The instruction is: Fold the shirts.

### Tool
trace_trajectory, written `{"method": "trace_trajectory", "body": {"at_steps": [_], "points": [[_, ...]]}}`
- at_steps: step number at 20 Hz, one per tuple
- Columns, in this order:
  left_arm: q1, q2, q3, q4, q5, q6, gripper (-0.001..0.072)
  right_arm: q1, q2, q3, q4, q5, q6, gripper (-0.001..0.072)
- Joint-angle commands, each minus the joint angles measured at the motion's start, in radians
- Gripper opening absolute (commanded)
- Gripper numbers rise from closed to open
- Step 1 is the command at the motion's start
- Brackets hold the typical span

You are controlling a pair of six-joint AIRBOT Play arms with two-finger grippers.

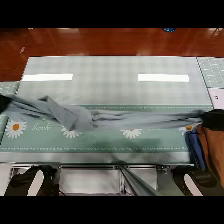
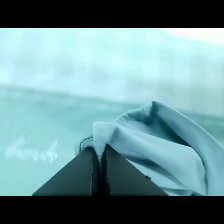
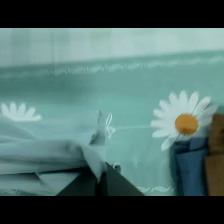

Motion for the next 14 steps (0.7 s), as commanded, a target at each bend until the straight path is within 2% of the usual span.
{"method": "trace_trajectory", "body": {"at_steps": [1, 3, 6, 7, 10, 13, 14], "points": [[-0.005, -0.103, -0.257, -0.119, 0.150, 0.005, 0.0019, -0.001, -0.089, -0.167, 0.034, -0.149, 0.007, 0.0024], [-0.005, -0.230, -0.299, -0.188, 0.257, 0.015, 0.0020, -0.001, -0.210, -0.170, 0.031, -0.226, -0.002, 0.0025], [-0.005, -0.441, -0.274, -0.346, 0.389, 0.134, 0.0020, -0.008, -0.423, -0.164, 0.038, -0.408, -0.020, 0.0025], [-0.005, -0.510, -0.249, -0.385, 0.422, 0.148, 0.0019, -0.025, -0.499, -0.144, 0.061, -0.451, -0.026, 0.0025], [-0.005, -0.708, -0.126, -0.489, 0.470, 0.158, 0.0020, -0.114, -0.726, 0.000, 0.212, -0.521, -0.089, 0.0025], [-0.006, -0.843, 0.010, -0.555, 0.472, 0.158, 0.0021, -0.188, -0.885, 0.171, 0.378, -0.521, -0.165, 0.0026], [-0.010, -0.870, 0.042, -0.560, 0.470, 0.157, 0.0088, -0.203, -0.921, 0.212, 0.418, -0.523, -0.172, 0.0043]]}}
